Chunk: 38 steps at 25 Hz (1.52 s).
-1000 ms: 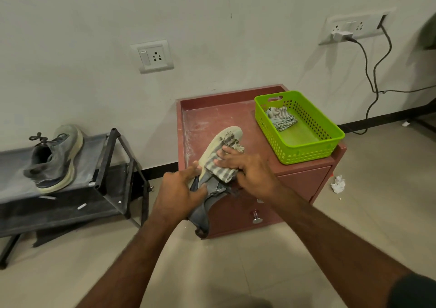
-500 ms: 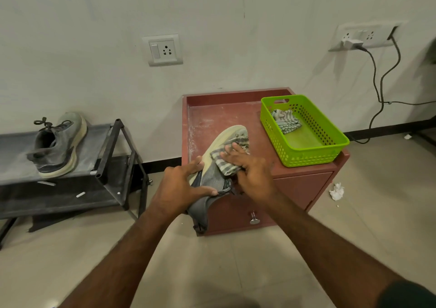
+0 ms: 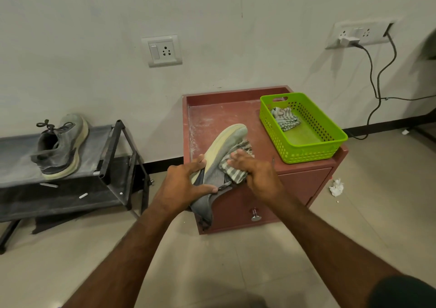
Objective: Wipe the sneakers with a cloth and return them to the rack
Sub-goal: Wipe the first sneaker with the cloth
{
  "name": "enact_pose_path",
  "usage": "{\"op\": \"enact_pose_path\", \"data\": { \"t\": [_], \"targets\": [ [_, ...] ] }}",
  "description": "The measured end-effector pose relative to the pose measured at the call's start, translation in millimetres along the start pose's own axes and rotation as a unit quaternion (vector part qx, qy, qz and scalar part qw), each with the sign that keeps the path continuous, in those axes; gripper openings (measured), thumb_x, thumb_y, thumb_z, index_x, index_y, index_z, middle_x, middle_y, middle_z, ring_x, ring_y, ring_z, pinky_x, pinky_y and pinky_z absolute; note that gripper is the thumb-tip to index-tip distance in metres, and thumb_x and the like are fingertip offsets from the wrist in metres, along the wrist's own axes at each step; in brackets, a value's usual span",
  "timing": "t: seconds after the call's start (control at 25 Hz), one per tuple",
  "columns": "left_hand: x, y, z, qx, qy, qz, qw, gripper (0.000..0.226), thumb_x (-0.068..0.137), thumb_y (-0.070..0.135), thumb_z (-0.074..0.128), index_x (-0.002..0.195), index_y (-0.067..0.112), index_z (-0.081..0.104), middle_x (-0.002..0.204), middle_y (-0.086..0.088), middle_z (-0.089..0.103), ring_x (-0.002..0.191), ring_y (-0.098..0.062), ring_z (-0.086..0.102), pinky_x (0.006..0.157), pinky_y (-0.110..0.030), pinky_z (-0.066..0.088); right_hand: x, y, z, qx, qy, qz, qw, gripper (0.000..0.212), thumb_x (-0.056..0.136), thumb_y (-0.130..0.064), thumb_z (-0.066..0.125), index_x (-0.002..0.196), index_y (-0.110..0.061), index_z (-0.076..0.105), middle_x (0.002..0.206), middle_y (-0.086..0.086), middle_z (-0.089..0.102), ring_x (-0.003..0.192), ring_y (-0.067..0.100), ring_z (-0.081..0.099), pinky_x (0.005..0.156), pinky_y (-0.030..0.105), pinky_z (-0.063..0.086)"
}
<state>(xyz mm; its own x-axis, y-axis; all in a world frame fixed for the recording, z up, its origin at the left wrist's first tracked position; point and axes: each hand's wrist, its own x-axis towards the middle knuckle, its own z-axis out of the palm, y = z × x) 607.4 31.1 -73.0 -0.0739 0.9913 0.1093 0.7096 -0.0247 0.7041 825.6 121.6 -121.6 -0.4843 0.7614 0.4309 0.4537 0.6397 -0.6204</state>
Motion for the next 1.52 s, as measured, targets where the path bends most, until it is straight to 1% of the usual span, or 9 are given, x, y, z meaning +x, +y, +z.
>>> {"op": "enact_pose_path", "data": {
  "t": [0.12, 0.32, 0.52, 0.6, 0.76, 0.96, 1.16, 1.36, 1.52],
  "targets": [
    [0.2, -2.8, 0.5, -0.003, 0.002, 0.007, 1.000, 0.092, 0.063, 0.042, 0.092, 0.142, 0.014, 0.054, 0.151, 0.010, 0.046, 0.136, -0.007, 0.045, 0.109, -0.024, 0.037, 1.7, -14.7, -4.8, 0.047, 0.134, 0.134, 0.981, 0.072, 0.066, 0.025, 0.042, 0.120, -0.014, 0.070, 0.128, -0.002, 0.062, 0.129, 0.012, 0.054, 0.116, 0.026, 0.033],
    [-6.2, -3.4, 4.6, 0.084, 0.003, 0.107, 0.991, 0.075, 0.079, 0.039, 0.082, 0.142, 0.009, 0.054, 0.154, -0.007, 0.045, 0.145, -0.013, 0.031, 0.121, -0.036, 0.028, -21.0, -20.3, 9.1, -0.009, -0.051, -0.086, 0.995, 0.070, 0.068, 0.016, 0.042, 0.127, -0.013, 0.067, 0.139, 0.005, 0.058, 0.138, 0.016, 0.046, 0.118, 0.032, 0.032],
    [-4.3, -2.7, 7.5, 0.191, 0.011, 0.156, 0.969, 0.058, 0.094, 0.044, 0.064, 0.140, 0.009, 0.056, 0.153, -0.008, 0.045, 0.150, -0.020, 0.028, 0.117, -0.034, 0.020, 4.9, -15.6, -4.6, 0.062, 0.123, 0.151, 0.979, 0.063, 0.074, 0.021, 0.049, 0.120, -0.016, 0.070, 0.128, 0.000, 0.064, 0.126, 0.013, 0.057, 0.111, 0.018, 0.037],
    [-5.2, -2.5, 13.1, 0.225, 0.009, 0.187, 0.956, 0.055, 0.097, 0.043, 0.059, 0.139, 0.009, 0.057, 0.150, -0.010, 0.049, 0.147, -0.023, 0.034, 0.121, -0.041, 0.023, 7.6, -27.2, -13.9, 0.063, 0.150, 0.105, 0.981, 0.067, 0.071, 0.022, 0.046, 0.123, -0.013, 0.069, 0.133, 0.005, 0.062, 0.130, 0.011, 0.054, 0.114, 0.024, 0.035],
    [-10.4, -8.9, 18.5, 0.229, 0.033, 0.201, 0.952, 0.065, 0.093, 0.056, 0.050, 0.143, 0.013, 0.053, 0.149, -0.007, 0.051, 0.142, -0.019, 0.041, 0.117, -0.039, 0.030, -2.5, -24.5, 5.9, 0.008, -0.026, -0.077, 0.997, 0.070, 0.069, 0.016, 0.042, 0.130, -0.009, 0.063, 0.142, 0.009, 0.054, 0.139, 0.018, 0.044, 0.119, 0.029, 0.028],
    [-13.7, -16.5, 17.9, 0.191, 0.024, 0.174, 0.966, 0.072, 0.092, 0.061, 0.050, 0.145, 0.013, 0.052, 0.153, -0.004, 0.046, 0.146, -0.014, 0.034, 0.118, -0.040, 0.031, 12.0, 19.1, -21.6, 0.009, 0.110, 0.145, 0.983, 0.064, 0.070, 0.022, 0.048, 0.120, -0.010, 0.070, 0.130, 0.007, 0.063, 0.127, 0.022, 0.058, 0.112, 0.010, 0.027],
    [-8.6, -20.3, 14.1, 0.159, 0.022, 0.179, 0.971, 0.067, 0.089, 0.046, 0.070, 0.145, 0.013, 0.052, 0.152, -0.003, 0.047, 0.144, -0.011, 0.036, 0.118, -0.037, 0.033, -12.9, -23.6, 7.1, 0.023, -0.081, -0.088, 0.993, 0.073, 0.064, 0.022, 0.041, 0.126, -0.009, 0.066, 0.138, 0.008, 0.058, 0.137, 0.019, 0.047, 0.118, 0.028, 0.030],
    [-7.4, -18.0, 12.9, 0.114, 0.039, 0.172, 0.978, 0.062, 0.087, 0.046, 0.068, 0.140, 0.014, 0.058, 0.148, -0.002, 0.052, 0.142, -0.010, 0.041, 0.118, -0.035, 0.034, 1.1, 5.9, -17.1, 0.044, 0.066, 0.131, 0.988, 0.058, 0.074, 0.018, 0.048, 0.120, -0.009, 0.070, 0.130, 0.006, 0.063, 0.129, 0.020, 0.056, 0.114, 0.017, 0.030],
    [-7.1, -21.6, 10.7, 0.117, 0.030, 0.168, 0.978, 0.066, 0.087, 0.046, 0.072, 0.143, 0.016, 0.055, 0.151, 0.000, 0.048, 0.143, -0.006, 0.035, 0.119, -0.034, 0.032, -15.5, -19.2, -0.6, 0.045, -0.064, -0.035, 0.996, 0.068, 0.066, 0.018, 0.041, 0.121, -0.011, 0.070, 0.133, 0.003, 0.062, 0.132, 0.012, 0.052, 0.116, 0.025, 0.034]
  ]
}}
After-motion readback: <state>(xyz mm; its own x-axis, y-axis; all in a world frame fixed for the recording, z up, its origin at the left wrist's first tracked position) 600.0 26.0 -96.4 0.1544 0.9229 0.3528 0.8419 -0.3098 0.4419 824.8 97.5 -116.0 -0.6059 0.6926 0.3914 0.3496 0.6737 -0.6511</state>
